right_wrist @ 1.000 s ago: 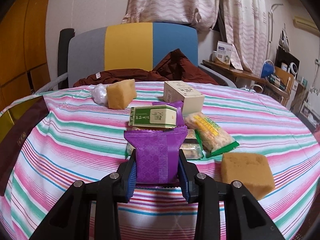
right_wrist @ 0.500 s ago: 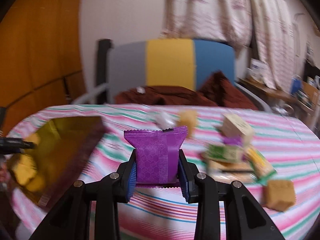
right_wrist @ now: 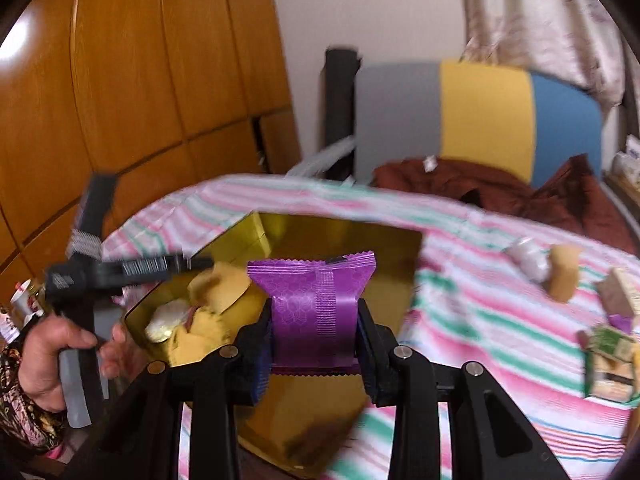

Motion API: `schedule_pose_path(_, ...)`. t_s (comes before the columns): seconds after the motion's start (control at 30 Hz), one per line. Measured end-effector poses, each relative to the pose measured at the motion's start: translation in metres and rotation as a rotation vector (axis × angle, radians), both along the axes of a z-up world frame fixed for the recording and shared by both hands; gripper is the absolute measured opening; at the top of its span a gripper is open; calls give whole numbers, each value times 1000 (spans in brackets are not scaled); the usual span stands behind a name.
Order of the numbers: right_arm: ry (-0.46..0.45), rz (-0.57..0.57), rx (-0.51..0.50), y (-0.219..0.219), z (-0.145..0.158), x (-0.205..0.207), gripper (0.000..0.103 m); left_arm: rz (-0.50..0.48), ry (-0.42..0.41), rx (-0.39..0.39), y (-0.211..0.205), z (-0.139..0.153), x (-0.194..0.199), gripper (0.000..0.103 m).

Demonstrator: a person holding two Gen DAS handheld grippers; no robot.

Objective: Organize objects
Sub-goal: 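Drop the sponge and purple pouch into the gold tray, opening both tools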

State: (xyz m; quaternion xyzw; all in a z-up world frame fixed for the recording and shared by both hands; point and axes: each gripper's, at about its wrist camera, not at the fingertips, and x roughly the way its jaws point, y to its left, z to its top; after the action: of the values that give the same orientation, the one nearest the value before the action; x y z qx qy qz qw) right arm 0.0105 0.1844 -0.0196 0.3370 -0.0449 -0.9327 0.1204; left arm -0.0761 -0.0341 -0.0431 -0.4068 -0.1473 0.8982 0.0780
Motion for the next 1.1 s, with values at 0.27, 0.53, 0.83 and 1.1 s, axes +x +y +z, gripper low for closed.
schedule_pose_path(0.27,-161,40,-31,-38,-20,-49,36,79,96,48,-25,43,6,102)
schedule_pose_path(0.53,-285,-1,-45,-51,-40,-85,36,74,106,32,-19,52,11,102)
schedule_pose_path(0.83,-273,-41,-219,-38,-37,-87,51,77,98,33,-17,51,12,102)
schedule_pose_path(1.1,-155,-80,-209,-15,-9,-56,51,50,69,25,-4,42,13,103)
